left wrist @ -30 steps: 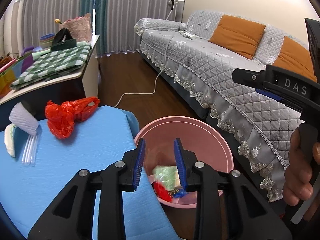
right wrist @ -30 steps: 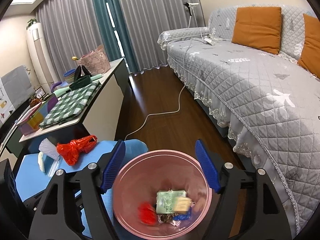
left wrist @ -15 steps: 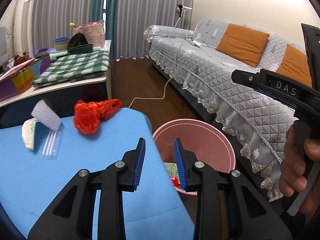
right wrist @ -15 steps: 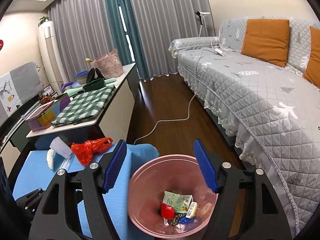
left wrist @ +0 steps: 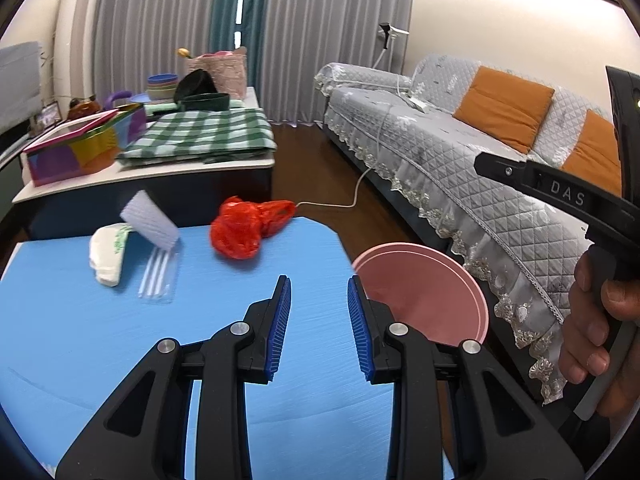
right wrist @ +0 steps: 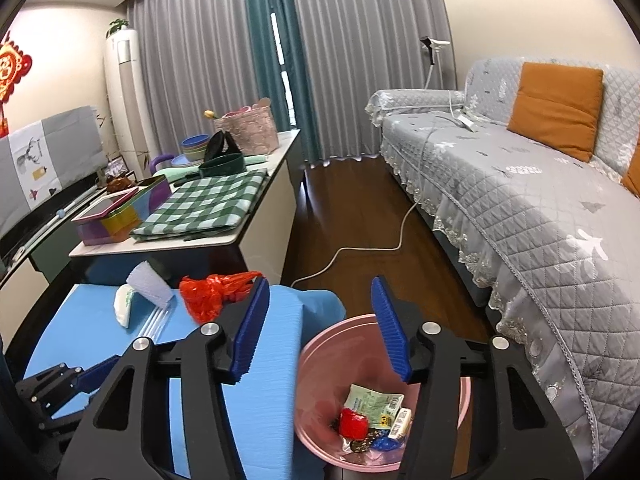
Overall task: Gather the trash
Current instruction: 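Grasp the white bamboo-print paper bag with the left tool while the right tool grasps the orange-red bag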
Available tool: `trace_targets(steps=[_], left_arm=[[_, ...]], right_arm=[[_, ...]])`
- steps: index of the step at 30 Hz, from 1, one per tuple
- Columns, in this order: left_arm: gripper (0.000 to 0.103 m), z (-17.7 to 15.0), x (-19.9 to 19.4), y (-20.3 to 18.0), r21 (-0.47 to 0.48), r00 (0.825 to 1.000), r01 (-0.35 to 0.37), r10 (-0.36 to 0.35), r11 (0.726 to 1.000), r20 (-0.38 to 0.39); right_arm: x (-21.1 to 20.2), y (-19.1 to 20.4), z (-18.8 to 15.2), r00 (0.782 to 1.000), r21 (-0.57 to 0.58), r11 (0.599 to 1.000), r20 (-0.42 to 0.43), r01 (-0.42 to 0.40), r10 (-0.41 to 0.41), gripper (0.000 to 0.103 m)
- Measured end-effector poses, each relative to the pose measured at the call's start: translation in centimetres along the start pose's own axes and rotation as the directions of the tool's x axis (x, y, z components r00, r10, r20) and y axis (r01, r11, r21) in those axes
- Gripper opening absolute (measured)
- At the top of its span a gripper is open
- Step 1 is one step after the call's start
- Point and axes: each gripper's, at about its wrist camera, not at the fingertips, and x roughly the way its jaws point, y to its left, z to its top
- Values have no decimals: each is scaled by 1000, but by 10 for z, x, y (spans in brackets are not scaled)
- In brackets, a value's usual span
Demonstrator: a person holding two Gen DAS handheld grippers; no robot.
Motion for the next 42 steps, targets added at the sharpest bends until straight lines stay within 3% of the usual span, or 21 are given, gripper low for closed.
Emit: trace_targets(steps=[10,25,42], left_arm=[[29,-4,-4,35,-54,999,-40,40,998,-3],[29,-21,14,102,-157,994,-108,105,982,-23],[29,-34,51,188,-228,965,-261,254,938,-58]], right_arm=[[8,23,-2,1000,-29,999,-10,-26,26,44],[44,58,-13,993,-35,994,-60,-104,102,44],[116,115,-32,975,-78,978,-126,-195,184,48]])
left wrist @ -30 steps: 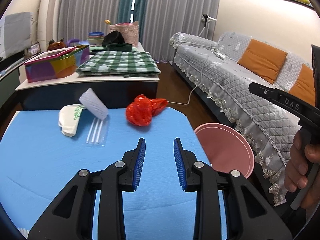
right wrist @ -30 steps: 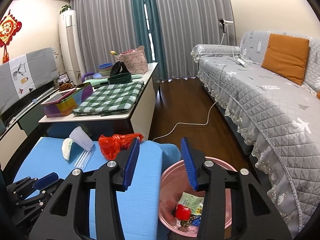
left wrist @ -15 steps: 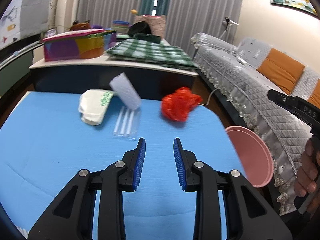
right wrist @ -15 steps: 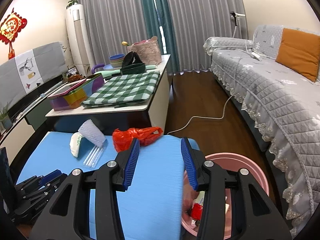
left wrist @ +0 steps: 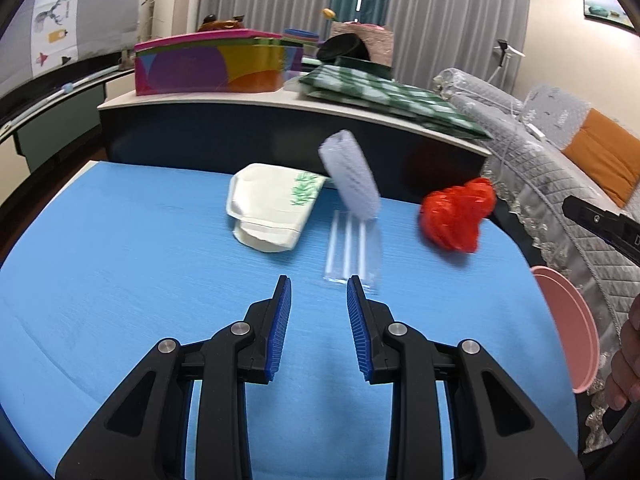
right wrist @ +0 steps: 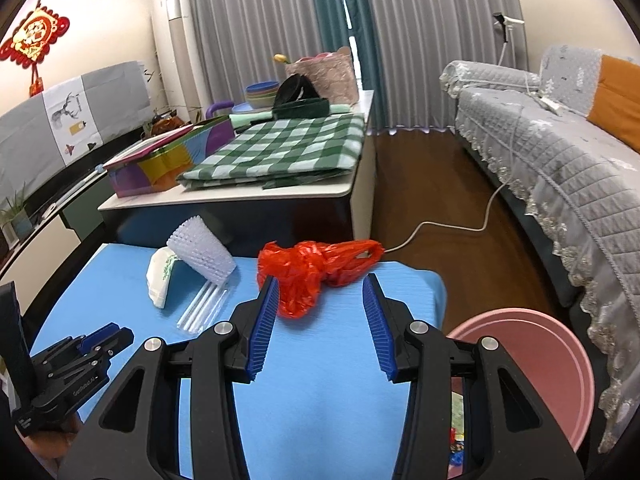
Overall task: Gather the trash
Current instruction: 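Grasp the white bamboo-print paper bag with the left tool while the right tool grasps the orange-red bag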
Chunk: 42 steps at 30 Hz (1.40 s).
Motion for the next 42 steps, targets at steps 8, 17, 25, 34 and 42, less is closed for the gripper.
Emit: trace_targets(steps=[8,17,25,34,42], left_arm=[[30,11,27,9,-14,999,-37,36,999,-13],[57,27,54,3,24,993,-120,120,992,-8],[57,47,81,9,12,985,-160,160,987,-57],[22,49,76,12,18,984,-159,159,987,-75],[8,46,37,22,-17,984,-179,178,984,-32]], right_arm=[[42,4,-4,999,35,999,-42,-23,24,65],[87,12,-5,994,52,998,-100,-32,37,76],[111,13,-4,990,63,998,-141,-12,21,72],[107,11,-4,988,58,998,-151,-25,33,25],[73,17,-1,992,42,998,-111,-47,51,19]])
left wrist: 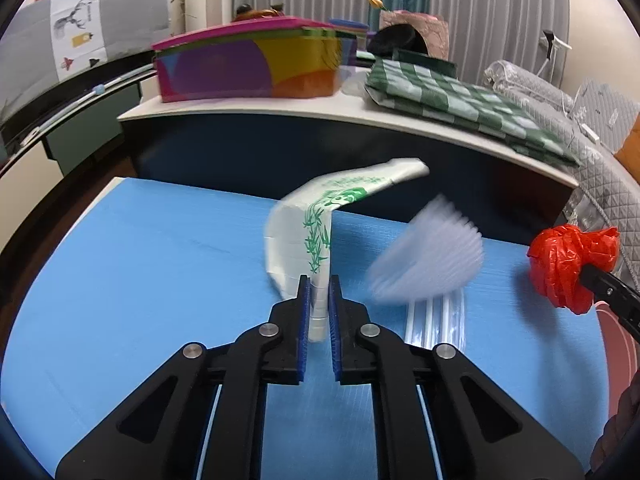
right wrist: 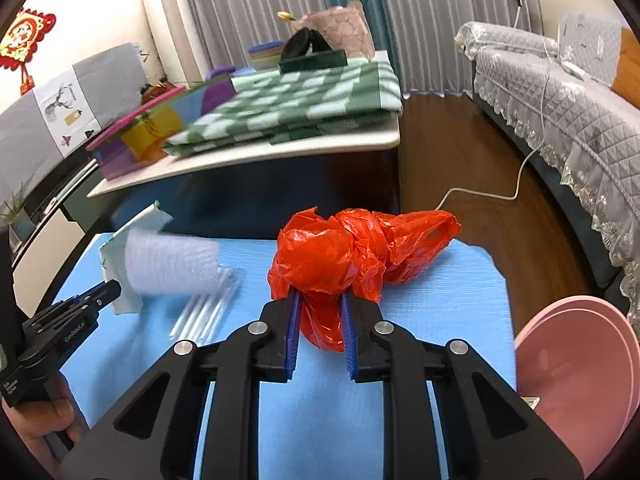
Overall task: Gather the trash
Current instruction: 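Grasp the white bamboo-print paper bag with the left tool while the right tool grasps the orange-red bag, then lift the white paper bag and orange-red bag off the table with both tools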
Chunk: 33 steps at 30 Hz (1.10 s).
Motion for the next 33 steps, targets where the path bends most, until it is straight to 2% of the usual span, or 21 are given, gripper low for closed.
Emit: trace_targets(steps=[6,16,25,33], left_arm=[[8,-7,-30,4,0,999,25,-25,1000,28],[8,-23,-73,1,0,991,108,-108,994,82],[8,-29,-96,-9,15,984,150,-151,989,92],[8,-34,-111,-24,38,977,185,-188,982,98]], right_arm=[[-39,9,-4,999,-33,999,41,-9,11,19],[-90,11,-11,995,-63,998,96,-4,10,19],[-131,0,-13,990,-57,998,143,20,-12,19],[-163,0,-17,982,-96,993,183,65,-47,19]])
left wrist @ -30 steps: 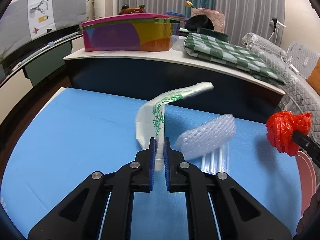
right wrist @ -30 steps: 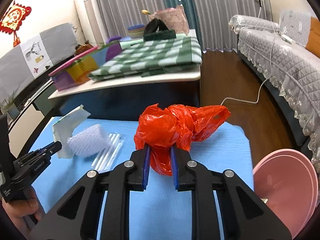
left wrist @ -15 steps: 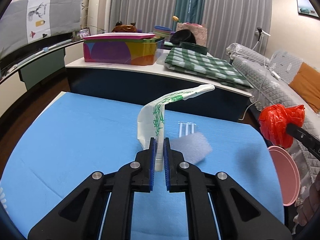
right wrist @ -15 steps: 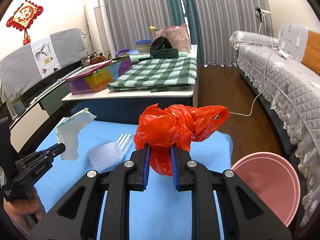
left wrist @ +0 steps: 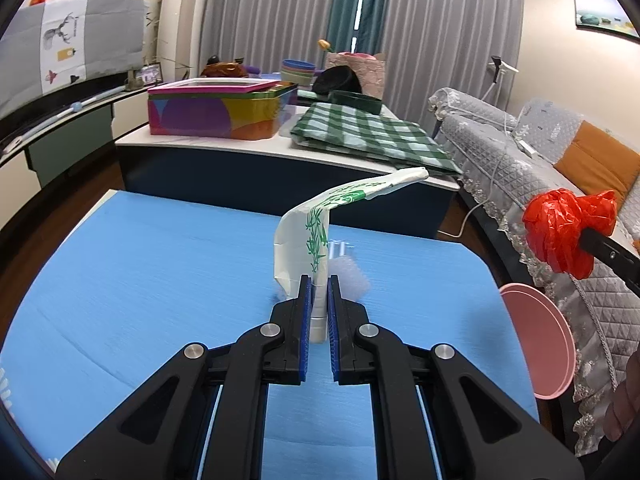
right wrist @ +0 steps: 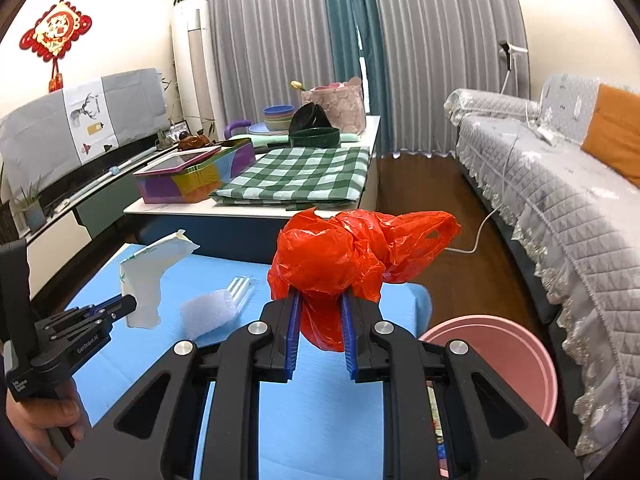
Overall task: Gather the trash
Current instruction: 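Carry the paper bag and orange-red bag over the pink bin and open both tools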
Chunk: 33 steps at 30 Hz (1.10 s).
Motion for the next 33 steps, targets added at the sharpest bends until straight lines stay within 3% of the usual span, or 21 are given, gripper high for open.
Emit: trace_targets(steps=[14,33], left_arm=[[8,-7,-16,-30,49,998,65,-66,997,13],[8,-14,-17,-48,63,994,105,-106,992,9]], right_arm=[[-35,-20,-6,998,13,998,22,56,-56,19],[-39,-38,-13,995,28,994,12,101,-101,19]])
